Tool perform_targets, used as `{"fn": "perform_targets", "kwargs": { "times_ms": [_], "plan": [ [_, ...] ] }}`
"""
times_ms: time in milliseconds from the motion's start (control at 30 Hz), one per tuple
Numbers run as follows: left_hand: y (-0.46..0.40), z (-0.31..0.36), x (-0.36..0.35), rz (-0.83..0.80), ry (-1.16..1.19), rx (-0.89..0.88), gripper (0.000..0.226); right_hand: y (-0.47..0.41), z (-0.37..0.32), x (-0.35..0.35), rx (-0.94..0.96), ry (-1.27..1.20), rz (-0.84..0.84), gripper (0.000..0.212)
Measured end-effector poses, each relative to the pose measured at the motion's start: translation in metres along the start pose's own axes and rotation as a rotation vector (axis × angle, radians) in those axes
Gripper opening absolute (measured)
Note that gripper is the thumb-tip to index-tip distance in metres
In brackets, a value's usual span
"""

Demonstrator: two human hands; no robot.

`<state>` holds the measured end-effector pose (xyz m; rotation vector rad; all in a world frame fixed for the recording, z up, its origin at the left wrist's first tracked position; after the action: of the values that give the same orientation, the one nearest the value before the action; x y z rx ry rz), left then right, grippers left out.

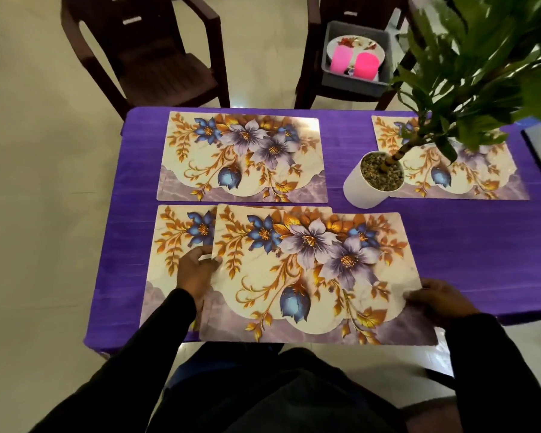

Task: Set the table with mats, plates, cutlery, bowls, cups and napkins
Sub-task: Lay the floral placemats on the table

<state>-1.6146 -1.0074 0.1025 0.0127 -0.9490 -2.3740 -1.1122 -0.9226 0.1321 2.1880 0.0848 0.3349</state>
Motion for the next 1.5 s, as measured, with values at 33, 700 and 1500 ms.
{"fn": "perform_targets", "kwargs": {
  "times_ms": [33, 700, 1500],
  "plan": [
    [-0.002, -0.002, -0.006, -0.025, 0.007, 0.01, 0.018, -0.002, -0.003, 0.007, 0.018, 0.006, 0.035, 0.081],
    [0.08, 0.012, -0.209, -0.205, -0.084, 0.0, 0.008, -0.062, -0.008, 0.223, -0.128, 0.507, 0.209, 0.014],
    [0.121, 0.011, -0.378, 0.128, -0.244, -0.158, 0.023, -0.111, -0.062, 0.354, 0.121, 0.649, 0.645, 0.046]
  ]
}}
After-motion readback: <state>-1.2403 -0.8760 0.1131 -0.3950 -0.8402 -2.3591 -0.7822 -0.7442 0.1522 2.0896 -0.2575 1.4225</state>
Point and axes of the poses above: each hand's wrist, its own y-axis away from the middle knuckle, its own x-axis out of the back of the hand, z = x × y, the point moved 10 cm from there along -y, towards the middle knuckle, and after that the axes turned 2 degrees about z, right-handed, at the moved point
